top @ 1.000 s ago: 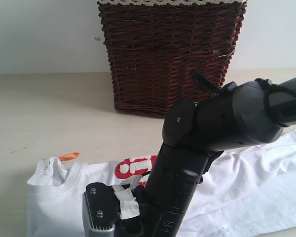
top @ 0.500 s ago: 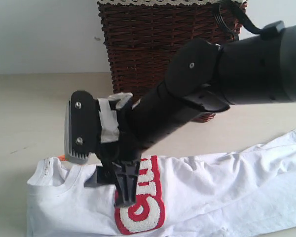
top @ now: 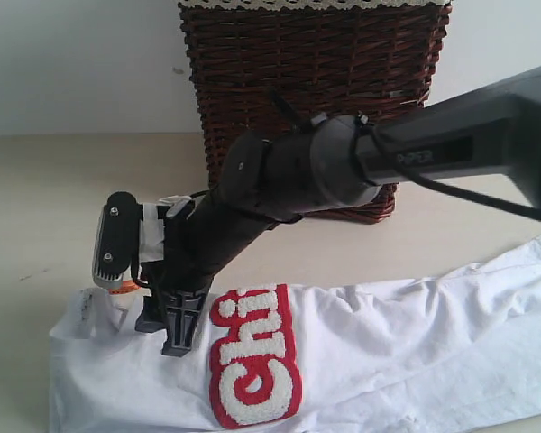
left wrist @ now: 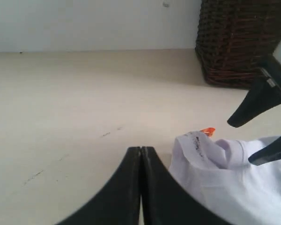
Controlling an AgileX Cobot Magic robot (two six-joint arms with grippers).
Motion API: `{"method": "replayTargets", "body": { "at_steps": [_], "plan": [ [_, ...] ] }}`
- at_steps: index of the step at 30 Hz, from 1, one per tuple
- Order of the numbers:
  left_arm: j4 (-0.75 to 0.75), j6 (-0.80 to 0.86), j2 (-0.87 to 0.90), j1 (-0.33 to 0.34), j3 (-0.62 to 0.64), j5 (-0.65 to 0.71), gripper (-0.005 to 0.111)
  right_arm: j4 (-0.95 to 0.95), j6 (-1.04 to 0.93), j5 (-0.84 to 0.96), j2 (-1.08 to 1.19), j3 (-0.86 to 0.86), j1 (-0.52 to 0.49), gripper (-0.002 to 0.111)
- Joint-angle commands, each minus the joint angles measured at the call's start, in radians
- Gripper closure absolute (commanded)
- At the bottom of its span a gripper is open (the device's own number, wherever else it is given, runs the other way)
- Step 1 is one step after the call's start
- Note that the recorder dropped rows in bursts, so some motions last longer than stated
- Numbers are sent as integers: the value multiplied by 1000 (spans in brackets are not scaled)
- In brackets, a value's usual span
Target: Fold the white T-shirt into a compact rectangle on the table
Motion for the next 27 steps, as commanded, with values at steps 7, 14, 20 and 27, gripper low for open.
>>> {"method": "replayTargets", "body": {
  "at_steps": [7,14,20,27],
  "plan": [
    [4,-5,-5,3,2,-11,107,1,52,-392,109,-128,-96,108],
    [4,-3,-5,3,2,-11,107,-18,59,-370,161,-130,-115,69],
    [4,-3,-5,3,2,-11,107,62,124,-342,123,-130,-115,46],
    [4,-5,-5,3,2,-11,107,62,357,-172,-29,-130,-115,46]
  ]
}}
